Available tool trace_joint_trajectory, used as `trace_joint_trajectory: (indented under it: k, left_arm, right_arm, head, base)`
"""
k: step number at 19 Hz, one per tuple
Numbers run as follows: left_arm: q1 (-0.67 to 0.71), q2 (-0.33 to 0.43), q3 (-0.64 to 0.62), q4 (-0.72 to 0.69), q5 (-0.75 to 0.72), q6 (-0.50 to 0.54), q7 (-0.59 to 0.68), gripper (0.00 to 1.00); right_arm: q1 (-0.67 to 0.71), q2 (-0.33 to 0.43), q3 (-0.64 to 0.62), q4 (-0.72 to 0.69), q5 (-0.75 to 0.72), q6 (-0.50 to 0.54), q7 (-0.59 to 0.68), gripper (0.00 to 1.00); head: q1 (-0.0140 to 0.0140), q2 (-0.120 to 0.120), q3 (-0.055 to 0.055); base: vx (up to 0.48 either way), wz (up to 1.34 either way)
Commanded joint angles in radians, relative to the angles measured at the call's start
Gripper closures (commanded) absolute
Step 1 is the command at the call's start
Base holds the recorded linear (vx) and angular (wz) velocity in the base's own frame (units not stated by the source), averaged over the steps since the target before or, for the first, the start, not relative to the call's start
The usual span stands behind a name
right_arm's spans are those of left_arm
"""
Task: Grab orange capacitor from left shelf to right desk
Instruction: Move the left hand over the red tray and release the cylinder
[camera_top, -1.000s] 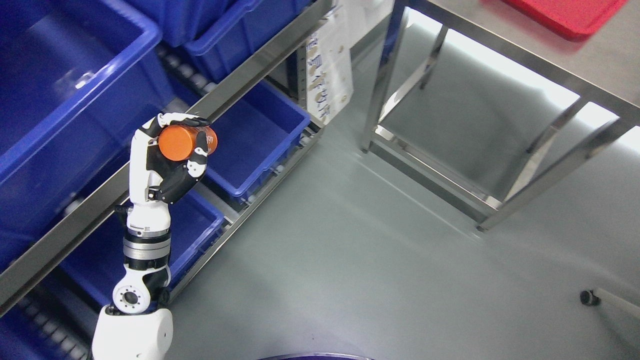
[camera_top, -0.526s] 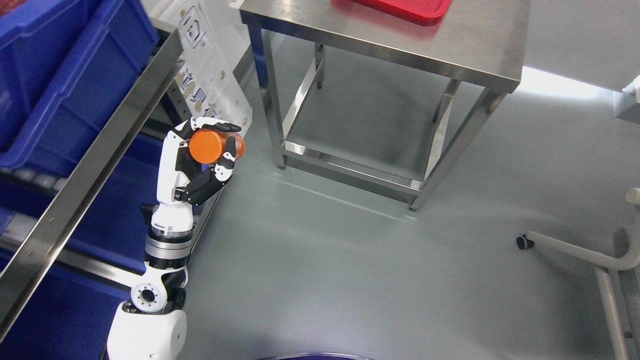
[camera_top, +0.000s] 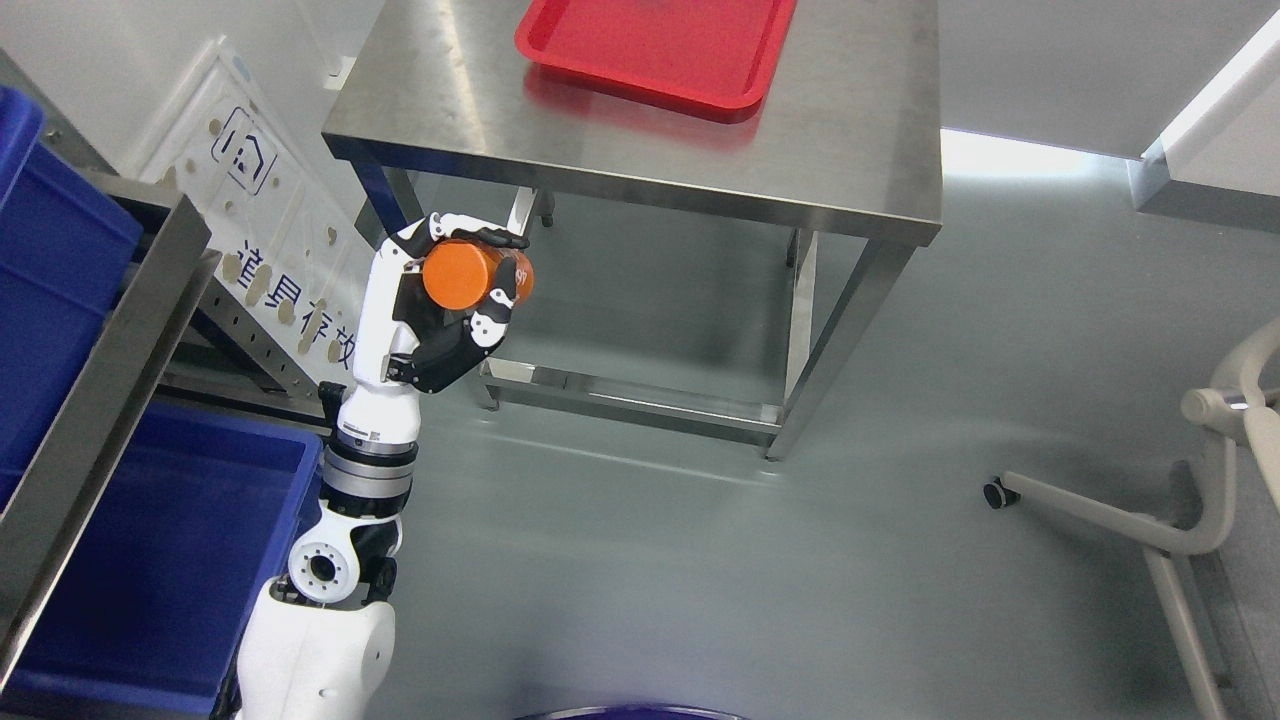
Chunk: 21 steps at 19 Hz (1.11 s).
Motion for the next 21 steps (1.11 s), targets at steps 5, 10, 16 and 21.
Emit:
trace_joint_trajectory:
  k: [5,10,16,21]
  left_arm:
    - [-0.025,0.017,-0.041,0.000,0.000,-0.003,0.000,0.96]
    - [-0.172,0.017,-0.072,0.000,0.000,0.086,0.001,0.96]
    - [-0.284,0.017,-0.179,0.033,-0.002,0.325,0.041,0.95]
    - [-0.375,0.017,-0.185,0.095,-0.002,0.494,0.073,0.95]
  right_arm:
    - [0.014,-0.017,-0.011,-0.034,0.000,0.001,0.001,0.00]
    - [0.014,-0.017,-0.011,-0.034,0.000,0.001,0.001,0.00]
    - [0.014,-0.017,-0.011,-0.034,0.000,0.001,0.001,0.00]
    - [0.014,-0.017,-0.011,-0.034,0.000,0.001,0.001,0.00]
  head:
    - [0.0000,0.000,0.000]
    - [0.0000,0.000,0.000]
    - [0.0000,0.000,0.000]
    - [0.0000,0.000,0.000]
  base:
    - [0.242,-0.01]
    - [0.206,0.04]
    - [0.145,0.03]
    - [0.117,0.11]
